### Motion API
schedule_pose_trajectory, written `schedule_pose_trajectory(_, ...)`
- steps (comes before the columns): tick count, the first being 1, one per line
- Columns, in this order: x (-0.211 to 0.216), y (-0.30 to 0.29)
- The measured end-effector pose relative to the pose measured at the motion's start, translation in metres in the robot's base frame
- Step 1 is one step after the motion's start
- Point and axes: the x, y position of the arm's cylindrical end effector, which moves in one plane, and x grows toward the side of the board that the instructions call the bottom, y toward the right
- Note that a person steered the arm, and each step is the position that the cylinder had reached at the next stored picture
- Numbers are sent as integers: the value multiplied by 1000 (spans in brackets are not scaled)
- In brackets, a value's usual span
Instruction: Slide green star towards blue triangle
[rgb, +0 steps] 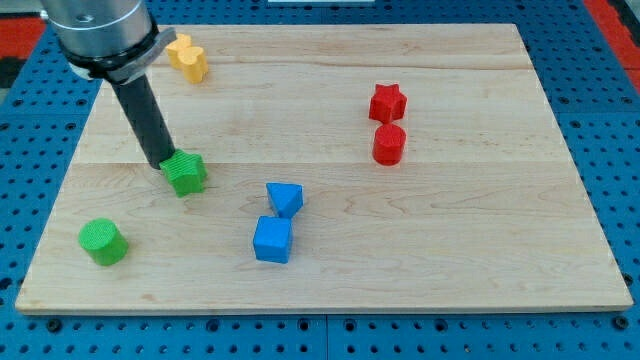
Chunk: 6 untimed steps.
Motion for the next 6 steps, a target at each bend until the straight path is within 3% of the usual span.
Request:
schedule_pose_trajectory(3, 24, -2)
schedule_pose_trajectory(5, 25, 133)
schedule_pose_trajectory(6, 15, 143)
